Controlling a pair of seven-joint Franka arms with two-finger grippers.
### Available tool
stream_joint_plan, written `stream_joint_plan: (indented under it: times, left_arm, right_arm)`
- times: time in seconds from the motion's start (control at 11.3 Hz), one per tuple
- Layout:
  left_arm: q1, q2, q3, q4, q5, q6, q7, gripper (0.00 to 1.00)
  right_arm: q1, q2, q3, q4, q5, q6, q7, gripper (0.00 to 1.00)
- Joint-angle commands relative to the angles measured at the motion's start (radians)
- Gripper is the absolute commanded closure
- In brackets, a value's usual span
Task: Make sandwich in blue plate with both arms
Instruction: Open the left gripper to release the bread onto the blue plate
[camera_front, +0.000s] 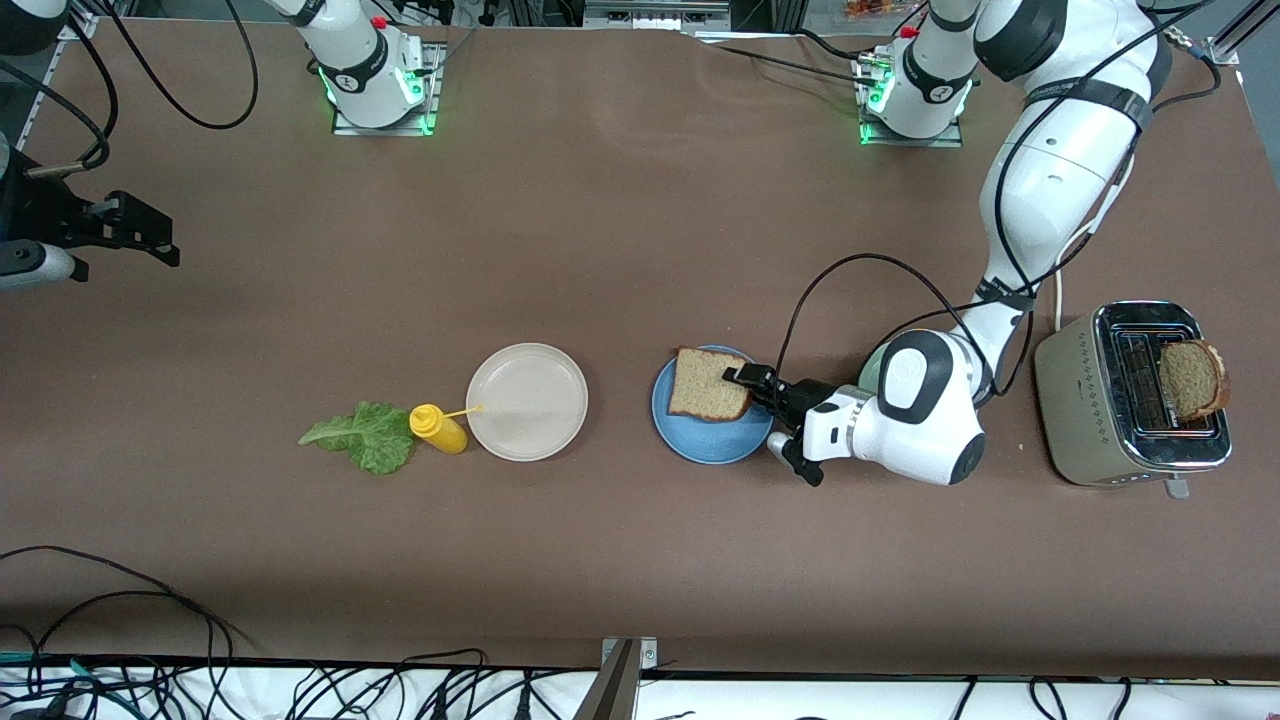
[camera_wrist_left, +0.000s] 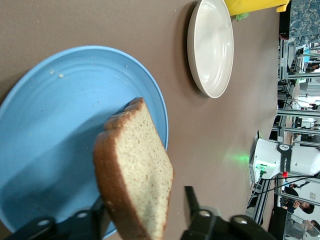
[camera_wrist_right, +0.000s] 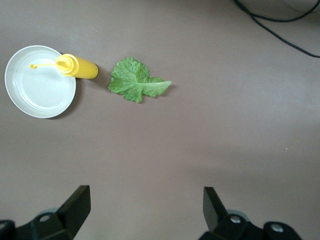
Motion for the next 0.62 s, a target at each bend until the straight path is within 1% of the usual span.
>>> stream_joint_plan:
  times: [0.0,0.18,0.44,0.53]
  left_arm:
    - [0.005,-0.018,0.01,0.017,-0.006,-0.003,0.033,0.0]
    - [0.015,-0.047,0.009,0.021,0.07,-0.008,0.02,0.0]
    - [0.028,-0.096,0.009,0.019,0.17,-0.051,0.006,0.0]
    - [0.037,-0.125,0.009,0.016,0.211,-0.083,-0.04,0.0]
  right_arm:
    - [-0.003,0.013,-0.001,0.014,-0.006,-0.005,0.004,0.0]
    - [0.006,0.011,0.004,0.009,-0.037,-0.032,0.004,0.0]
    - [0.009,0.017,0.007,0.009,-0.029,-0.039,0.01,0.0]
    - [0.008,0.03,0.007,0.011,-0.028,-0.037,0.002,0.0]
